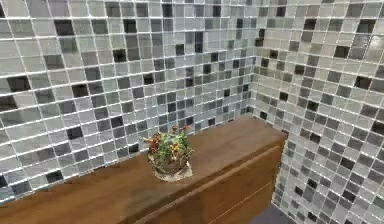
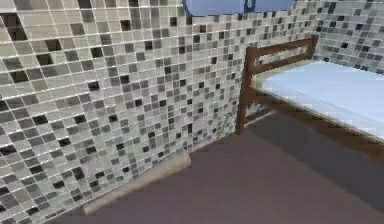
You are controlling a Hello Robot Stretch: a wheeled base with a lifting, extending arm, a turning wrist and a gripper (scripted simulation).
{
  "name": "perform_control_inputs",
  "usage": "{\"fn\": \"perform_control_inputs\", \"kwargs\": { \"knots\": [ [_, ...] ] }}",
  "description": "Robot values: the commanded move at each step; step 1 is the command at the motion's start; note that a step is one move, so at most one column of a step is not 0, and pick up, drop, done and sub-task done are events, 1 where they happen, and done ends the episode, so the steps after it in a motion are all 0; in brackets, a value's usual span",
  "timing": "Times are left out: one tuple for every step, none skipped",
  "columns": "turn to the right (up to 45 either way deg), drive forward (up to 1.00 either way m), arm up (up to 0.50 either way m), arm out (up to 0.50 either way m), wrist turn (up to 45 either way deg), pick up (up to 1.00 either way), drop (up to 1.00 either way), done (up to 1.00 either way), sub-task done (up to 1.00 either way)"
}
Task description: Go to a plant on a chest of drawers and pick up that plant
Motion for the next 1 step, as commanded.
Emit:
{"fn": "perform_control_inputs", "kwargs": {
  "knots": [
    [-45.0,0.00,0.00,0.00,0.0,0.00,0.00,0.00,0.00]
  ]
}}
